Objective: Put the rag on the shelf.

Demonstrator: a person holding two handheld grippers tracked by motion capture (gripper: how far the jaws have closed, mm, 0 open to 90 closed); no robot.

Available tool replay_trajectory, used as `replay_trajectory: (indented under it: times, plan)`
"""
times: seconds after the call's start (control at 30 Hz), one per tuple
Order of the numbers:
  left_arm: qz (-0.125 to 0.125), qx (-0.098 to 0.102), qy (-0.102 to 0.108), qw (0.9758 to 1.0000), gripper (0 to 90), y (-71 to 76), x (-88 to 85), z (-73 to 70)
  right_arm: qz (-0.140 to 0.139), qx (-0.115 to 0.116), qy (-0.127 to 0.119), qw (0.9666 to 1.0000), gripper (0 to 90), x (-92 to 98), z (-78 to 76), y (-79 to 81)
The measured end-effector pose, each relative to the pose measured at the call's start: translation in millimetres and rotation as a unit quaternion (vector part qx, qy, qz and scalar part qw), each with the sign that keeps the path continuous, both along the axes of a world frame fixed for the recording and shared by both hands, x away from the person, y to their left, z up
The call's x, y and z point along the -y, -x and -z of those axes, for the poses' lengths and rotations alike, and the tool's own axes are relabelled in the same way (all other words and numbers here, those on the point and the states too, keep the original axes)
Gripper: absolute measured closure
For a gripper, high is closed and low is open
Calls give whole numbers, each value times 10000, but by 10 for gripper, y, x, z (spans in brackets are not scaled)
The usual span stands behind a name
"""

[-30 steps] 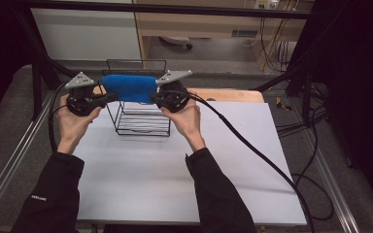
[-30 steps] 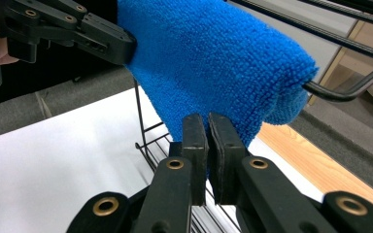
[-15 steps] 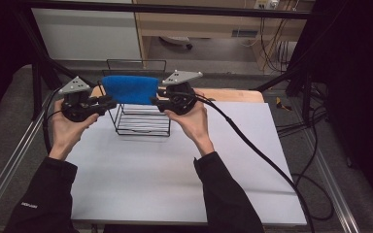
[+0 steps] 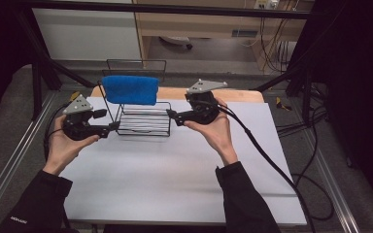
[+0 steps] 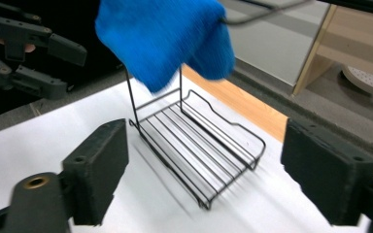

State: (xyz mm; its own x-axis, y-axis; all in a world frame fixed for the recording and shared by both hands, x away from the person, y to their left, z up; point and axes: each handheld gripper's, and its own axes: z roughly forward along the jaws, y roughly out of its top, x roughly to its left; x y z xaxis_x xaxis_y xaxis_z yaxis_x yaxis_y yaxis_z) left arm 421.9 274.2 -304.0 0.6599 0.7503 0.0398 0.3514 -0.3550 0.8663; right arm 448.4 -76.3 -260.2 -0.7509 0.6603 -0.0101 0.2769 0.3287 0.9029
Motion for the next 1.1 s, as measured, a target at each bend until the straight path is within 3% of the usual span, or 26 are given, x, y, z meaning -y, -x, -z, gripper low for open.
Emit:
replay_trajectory:
  times: [0.13, 0.3, 0.5, 0.83, 1.1]
  plan:
    - [19, -72, -97, 9999, 225, 58, 33, 165, 105, -12, -1, 9999, 114, 171, 106, 45]
    - [-45, -136, 3, 9999, 151, 104, 56, 350, 260, -131, 69, 9996, 71, 393, 274, 102]
    - [-80, -283, -37, 9996, 88, 146, 105, 562, 378, -300, -47, 9988, 54, 676, 509, 194]
    - [29, -409, 72, 9991, 70, 248, 150, 845, 579, -525, -199, 9967, 24, 1108, 921, 337]
    - [89, -456, 182, 9988, 74, 358, 79, 1027, 626, -668, -167, 9957, 12, 1352, 1207, 465]
